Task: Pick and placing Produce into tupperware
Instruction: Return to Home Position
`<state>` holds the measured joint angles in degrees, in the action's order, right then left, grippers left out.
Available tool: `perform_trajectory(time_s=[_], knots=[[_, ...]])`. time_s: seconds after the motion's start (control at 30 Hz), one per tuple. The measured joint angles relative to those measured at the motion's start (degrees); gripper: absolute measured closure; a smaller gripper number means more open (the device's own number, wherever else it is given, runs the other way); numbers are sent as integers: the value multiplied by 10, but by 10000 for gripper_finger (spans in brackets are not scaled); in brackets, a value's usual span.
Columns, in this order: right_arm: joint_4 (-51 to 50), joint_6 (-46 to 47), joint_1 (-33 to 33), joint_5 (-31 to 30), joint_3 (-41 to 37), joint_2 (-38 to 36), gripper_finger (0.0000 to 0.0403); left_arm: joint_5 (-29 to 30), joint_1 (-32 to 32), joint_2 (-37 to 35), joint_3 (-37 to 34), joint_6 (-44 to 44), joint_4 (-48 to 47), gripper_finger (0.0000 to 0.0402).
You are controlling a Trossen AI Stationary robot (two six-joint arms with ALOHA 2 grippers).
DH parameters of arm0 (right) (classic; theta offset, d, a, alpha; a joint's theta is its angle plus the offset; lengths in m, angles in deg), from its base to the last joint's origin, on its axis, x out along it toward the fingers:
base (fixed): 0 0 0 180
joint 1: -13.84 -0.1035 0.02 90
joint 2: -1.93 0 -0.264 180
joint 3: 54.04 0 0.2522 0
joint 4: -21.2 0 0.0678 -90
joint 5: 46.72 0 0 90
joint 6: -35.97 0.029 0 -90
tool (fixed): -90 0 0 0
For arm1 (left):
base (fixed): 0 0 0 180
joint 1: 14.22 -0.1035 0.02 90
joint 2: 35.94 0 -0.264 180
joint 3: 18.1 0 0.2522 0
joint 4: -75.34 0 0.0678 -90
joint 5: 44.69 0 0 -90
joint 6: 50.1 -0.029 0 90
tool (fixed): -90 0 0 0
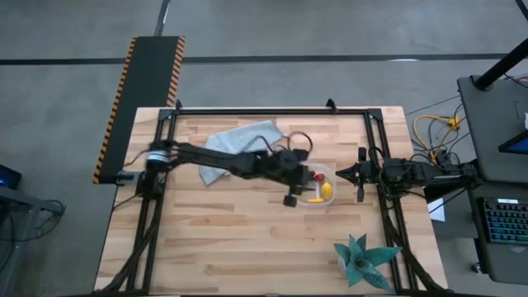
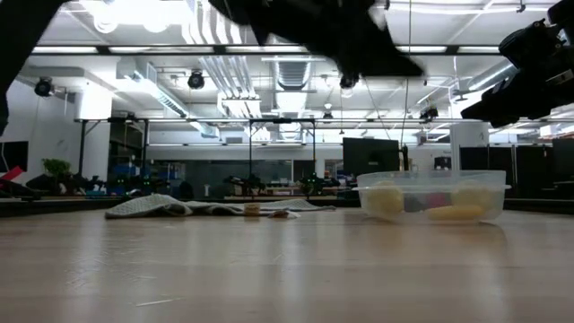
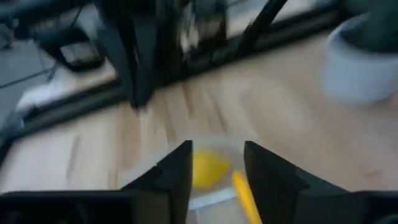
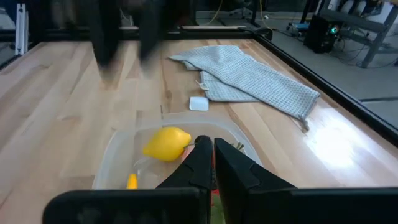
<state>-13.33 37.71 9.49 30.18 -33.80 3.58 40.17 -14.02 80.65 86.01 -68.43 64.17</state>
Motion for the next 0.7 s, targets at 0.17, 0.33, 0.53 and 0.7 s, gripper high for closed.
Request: perform_trajectory(time_s=[0.17, 0.33, 0.53, 0.7], knots=[[3, -1, 0, 0, 0, -1, 394, -53, 1, -142, -10, -2, -63, 350], [5, 12, 0, 0, 0, -1, 394, -14, 17, -309, -39, -18, -138, 397], [10, 10, 0, 0, 0, -1, 394, 180, 98, -490, -95, -42, -260, 401], [51, 7, 0, 0, 0, -1, 394, 235, 168, -626, -225, -2, -276, 401]])
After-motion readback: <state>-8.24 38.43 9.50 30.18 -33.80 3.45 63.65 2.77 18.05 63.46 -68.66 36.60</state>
